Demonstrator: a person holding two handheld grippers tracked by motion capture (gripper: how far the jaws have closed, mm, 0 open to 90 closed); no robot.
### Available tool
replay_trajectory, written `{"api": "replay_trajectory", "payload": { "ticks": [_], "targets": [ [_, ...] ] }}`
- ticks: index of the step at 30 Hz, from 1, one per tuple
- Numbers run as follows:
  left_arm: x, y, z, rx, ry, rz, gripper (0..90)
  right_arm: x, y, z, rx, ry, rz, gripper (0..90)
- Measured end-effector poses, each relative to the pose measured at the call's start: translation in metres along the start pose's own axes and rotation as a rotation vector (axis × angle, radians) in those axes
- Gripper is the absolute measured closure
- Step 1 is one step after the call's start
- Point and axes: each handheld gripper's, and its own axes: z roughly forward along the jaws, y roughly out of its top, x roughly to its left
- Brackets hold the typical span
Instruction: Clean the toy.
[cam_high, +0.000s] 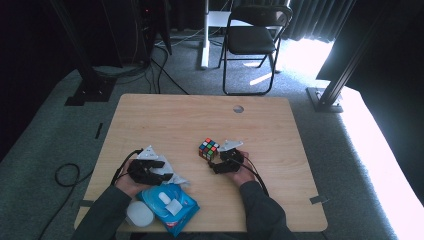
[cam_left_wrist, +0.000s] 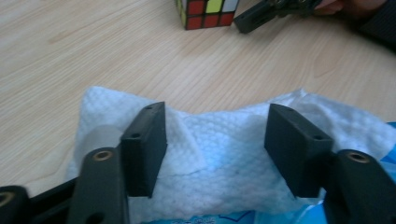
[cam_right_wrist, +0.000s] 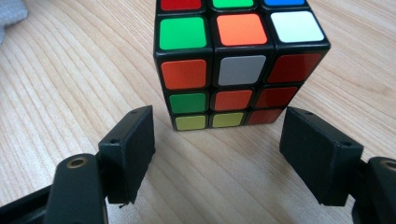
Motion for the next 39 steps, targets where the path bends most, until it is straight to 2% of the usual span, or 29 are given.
{"api": "replay_trajectory", "payload": {
  "ticks": [1,6,9,11,16,20,23,26,28,29,35,39],
  "targets": [
    [0.001,0.000,0.000,0.003,0.012,-0.006,45.3,0.000,0.000,0.000,0.000,0.000,0.000,26.3],
    [0.008,0.001,-0.002,0.006,0.059,-0.037,72.7,0.000,0.000,0.000,0.000,0.000,0.000,26.3],
    [0.009,0.000,-0.003,0.005,0.080,-0.034,84.3,0.000,0.000,0.000,0.000,0.000,0.000,26.3],
    [0.010,0.000,-0.004,0.003,0.081,-0.031,88.2,0.000,0.000,0.000,0.000,0.000,0.000,26.3],
    [0.009,0.001,-0.004,0.002,0.071,-0.028,86.6,0.000,0.000,0.000,0.000,0.000,0.000,26.3],
    [0.007,0.000,-0.001,-0.006,0.020,-0.026,60.9,0.000,0.000,0.000,0.000,0.000,0.000,26.3],
    [0.004,0.000,0.001,0.009,0.033,-0.013,44.5,0.000,0.000,0.000,0.000,0.000,0.000,26.3],
    [0.005,-0.003,0.002,0.010,0.028,-0.016,39.0,0.000,0.000,0.000,0.000,0.000,0.000,26.3],
    [0.006,-0.003,0.002,0.012,0.026,-0.020,39.0,0.000,0.000,0.000,0.000,0.000,0.000,26.3],
    [0.006,-0.003,0.002,0.018,0.040,-0.019,40.9,0.000,0.000,0.000,0.000,0.000,0.000,26.3],
    [0.010,-0.002,-0.001,0.026,0.099,-0.034,71.1,0.000,0.000,0.000,0.000,0.000,0.000,26.3],
    [0.016,-0.001,-0.006,0.006,0.108,-0.051,82.7,0.000,0.000,0.000,0.000,0.000,0.000,26.3]
  ]
}}
